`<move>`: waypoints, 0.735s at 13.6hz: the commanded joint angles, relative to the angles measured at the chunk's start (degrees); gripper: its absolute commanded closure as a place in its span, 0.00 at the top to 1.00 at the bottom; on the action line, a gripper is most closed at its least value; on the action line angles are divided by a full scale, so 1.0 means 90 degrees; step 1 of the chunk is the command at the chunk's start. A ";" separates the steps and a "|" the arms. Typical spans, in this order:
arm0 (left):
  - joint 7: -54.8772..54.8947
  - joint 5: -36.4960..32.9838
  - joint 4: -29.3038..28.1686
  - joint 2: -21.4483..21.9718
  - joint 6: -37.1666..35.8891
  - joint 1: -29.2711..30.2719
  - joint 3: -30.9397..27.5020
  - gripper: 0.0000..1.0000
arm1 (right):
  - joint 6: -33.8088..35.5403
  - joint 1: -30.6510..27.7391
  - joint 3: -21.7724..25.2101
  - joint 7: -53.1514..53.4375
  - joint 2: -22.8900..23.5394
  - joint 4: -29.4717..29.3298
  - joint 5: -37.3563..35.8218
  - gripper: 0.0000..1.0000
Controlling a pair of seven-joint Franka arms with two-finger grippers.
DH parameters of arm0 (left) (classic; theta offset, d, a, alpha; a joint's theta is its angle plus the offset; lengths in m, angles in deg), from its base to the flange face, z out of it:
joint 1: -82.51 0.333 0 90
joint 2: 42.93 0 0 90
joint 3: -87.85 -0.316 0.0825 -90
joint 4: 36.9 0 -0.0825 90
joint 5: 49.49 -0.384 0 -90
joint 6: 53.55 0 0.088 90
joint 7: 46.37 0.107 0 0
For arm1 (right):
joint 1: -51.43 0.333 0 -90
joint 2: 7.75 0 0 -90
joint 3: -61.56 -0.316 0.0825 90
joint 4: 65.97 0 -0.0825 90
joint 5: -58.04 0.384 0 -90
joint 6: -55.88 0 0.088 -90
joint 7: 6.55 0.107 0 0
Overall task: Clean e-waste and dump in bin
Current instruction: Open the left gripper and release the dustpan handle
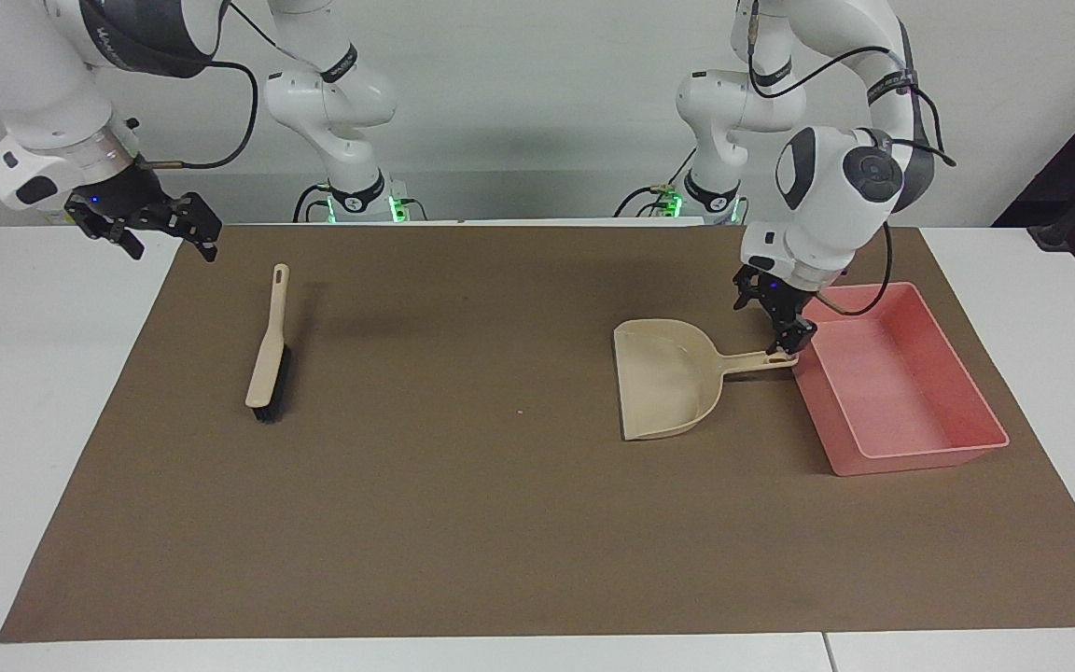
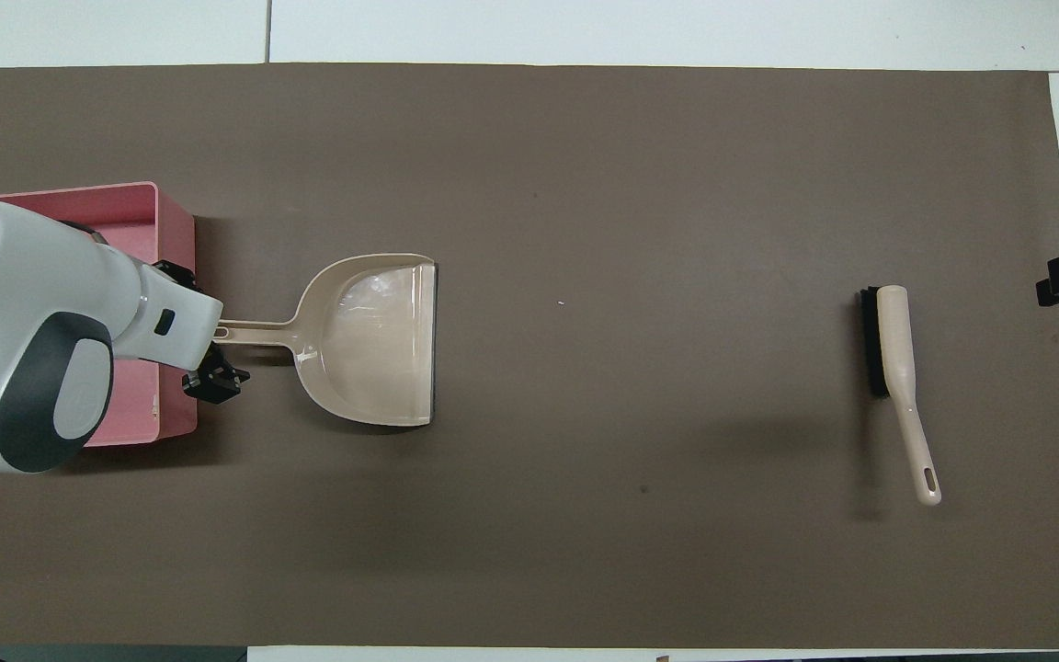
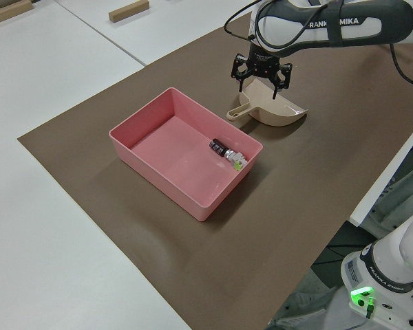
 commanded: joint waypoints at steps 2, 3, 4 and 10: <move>-0.1606 0.0018 -0.0078 0.0347 -0.0349 0.0520 -0.0042 0.98 | -0.0226 -0.0028 -0.0031 0.0021 -0.0077 0.0082 -0.0013 0.99; -0.2191 0.0018 -0.0049 0.0376 -0.0312 0.0647 -0.0042 0.98 | -0.0226 -0.0028 -0.0031 0.0031 -0.0077 0.0082 -0.0013 0.99; -0.2826 -0.0011 0.0106 0.0367 -0.0360 0.0784 -0.0042 0.98 | -0.0226 -0.0008 -0.0031 0.0031 -0.0077 0.0082 -0.0013 0.99; -0.4040 -0.0070 0.2300 -0.0150 -0.1841 0.1381 -0.0051 0.98 | -0.0197 0.0002 -0.0051 0.0021 -0.0077 0.0082 0.0055 0.99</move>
